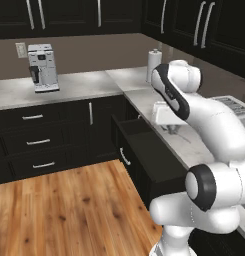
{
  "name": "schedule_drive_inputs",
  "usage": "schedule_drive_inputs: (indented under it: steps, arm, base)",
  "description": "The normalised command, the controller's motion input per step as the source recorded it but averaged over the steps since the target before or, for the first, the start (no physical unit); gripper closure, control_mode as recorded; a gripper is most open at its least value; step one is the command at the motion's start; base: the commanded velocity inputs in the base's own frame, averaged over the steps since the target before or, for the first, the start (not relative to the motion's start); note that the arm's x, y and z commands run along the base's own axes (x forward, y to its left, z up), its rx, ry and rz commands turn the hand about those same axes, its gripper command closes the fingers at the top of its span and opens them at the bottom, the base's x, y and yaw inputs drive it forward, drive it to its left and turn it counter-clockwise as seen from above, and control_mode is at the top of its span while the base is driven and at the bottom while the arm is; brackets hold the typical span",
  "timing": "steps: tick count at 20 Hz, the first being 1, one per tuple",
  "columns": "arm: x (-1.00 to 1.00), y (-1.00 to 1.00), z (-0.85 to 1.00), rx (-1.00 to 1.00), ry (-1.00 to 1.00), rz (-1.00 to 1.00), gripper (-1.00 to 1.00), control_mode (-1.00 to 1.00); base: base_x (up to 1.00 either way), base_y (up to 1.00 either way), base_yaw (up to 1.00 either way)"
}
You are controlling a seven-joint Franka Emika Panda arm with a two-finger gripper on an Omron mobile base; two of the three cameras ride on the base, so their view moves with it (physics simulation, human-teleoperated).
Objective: Pick up the metallic utensils from the counter and place them in the open drawer. Make sure not to pick up any wooden utensils.
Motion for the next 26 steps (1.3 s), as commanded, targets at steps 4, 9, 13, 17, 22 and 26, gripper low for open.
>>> schedule_drive_inputs:
  steps: [4,9,13,17,22,26]
  arm:
    - [0.30,0.04,-0.95,0.00,0.00,0.00,1.00,-1.00]
    - [0.31,0.00,-0.45,0.00,0.00,0.00,1.00,-1.00]
    - [0.24,0.00,-0.02,0.02,0.00,0.00,1.00,-1.00]
    - [0.35,0.01,-0.01,0.02,-0.01,-0.05,1.00,-1.00]
    - [0.52,0.12,-0.18,0.00,-0.06,-0.07,1.00,-1.00]
    - [0.53,0.18,-0.38,0.00,-0.09,-0.03,1.00,-1.00]
  base:
    - [0.00,0.00,0.00]
    - [0.00,0.00,0.00]
    - [0.00,0.00,0.00]
    - [0.00,0.00,0.00]
    - [0.00,0.00,0.00]
    - [0.00,0.00,0.00]
